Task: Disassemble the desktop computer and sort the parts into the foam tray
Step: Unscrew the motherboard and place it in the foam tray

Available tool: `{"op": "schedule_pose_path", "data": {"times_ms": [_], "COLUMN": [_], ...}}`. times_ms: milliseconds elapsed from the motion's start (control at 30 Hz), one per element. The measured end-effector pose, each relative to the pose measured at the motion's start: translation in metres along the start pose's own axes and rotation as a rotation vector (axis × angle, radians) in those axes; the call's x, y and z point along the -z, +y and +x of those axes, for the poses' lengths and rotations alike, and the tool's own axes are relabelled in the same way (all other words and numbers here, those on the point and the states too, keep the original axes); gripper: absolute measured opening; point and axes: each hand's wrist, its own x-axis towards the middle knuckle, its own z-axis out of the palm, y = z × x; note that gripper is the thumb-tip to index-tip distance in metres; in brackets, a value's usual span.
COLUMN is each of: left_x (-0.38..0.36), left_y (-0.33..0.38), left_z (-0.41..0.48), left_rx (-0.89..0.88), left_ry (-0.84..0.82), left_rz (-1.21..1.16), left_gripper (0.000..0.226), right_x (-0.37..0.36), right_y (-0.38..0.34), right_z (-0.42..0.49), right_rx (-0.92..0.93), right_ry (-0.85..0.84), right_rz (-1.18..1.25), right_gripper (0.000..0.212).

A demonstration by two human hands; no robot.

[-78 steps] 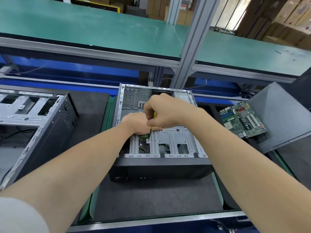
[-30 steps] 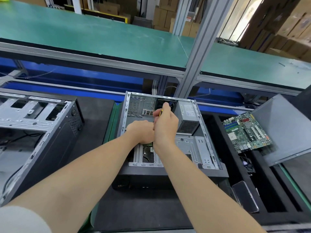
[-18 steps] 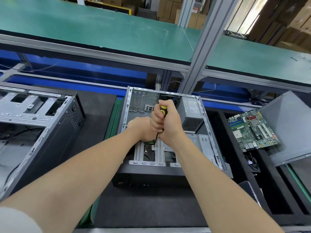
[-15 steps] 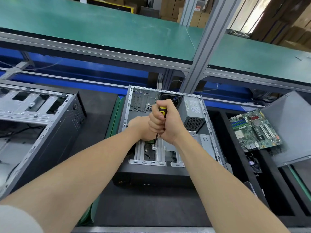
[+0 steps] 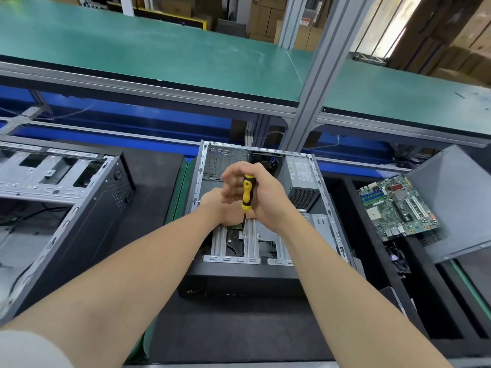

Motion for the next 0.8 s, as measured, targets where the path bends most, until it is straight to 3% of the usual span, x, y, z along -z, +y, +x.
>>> {"op": "schedule_pose_path", "data": {"times_ms": [100, 233, 333, 433, 533, 800], "left_x": [0.003, 0.005, 0.006, 0.008, 0.005, 0.000], "left_y": [0.002, 0.007, 0.007, 0.007, 0.006, 0.001], "left_z": [-0.003, -0.005, -0.006, -0.007, -0.005, 0.000], "left_rx": [0.022, 0.082, 0.111, 0.067, 0.074, 0.039], "left_ry": [0.032, 0.019, 0.017, -0.003, 0.023, 0.053], "left_rz": [-0.099, -0.109, -0.141, -0.112, -0.130, -0.067], "left_gripper": [0.065, 0.046, 0.023, 0.020, 0.023, 0.030], "right_x": [-0.004, -0.023, -0.034, -0.038, -0.030, 0.011], "right_y": [-0.005, -0.002, 0.002, 0.009, 0.014, 0.011], "right_z": [-0.006, -0.010, -0.008, -0.005, -0.002, 0.008], "right_rx": [0.008, -0.028, -0.073, -0.052, -0.006, -0.107], "right_ry": [0.247, 0.602, 0.722, 0.763, 0.643, -0.019], "right_rz": [-0.116, 0.076, 0.163, 0.146, 0.224, 0.383], "right_gripper": [0.025, 0.024, 0.035, 0.042, 0.045, 0.050]}}
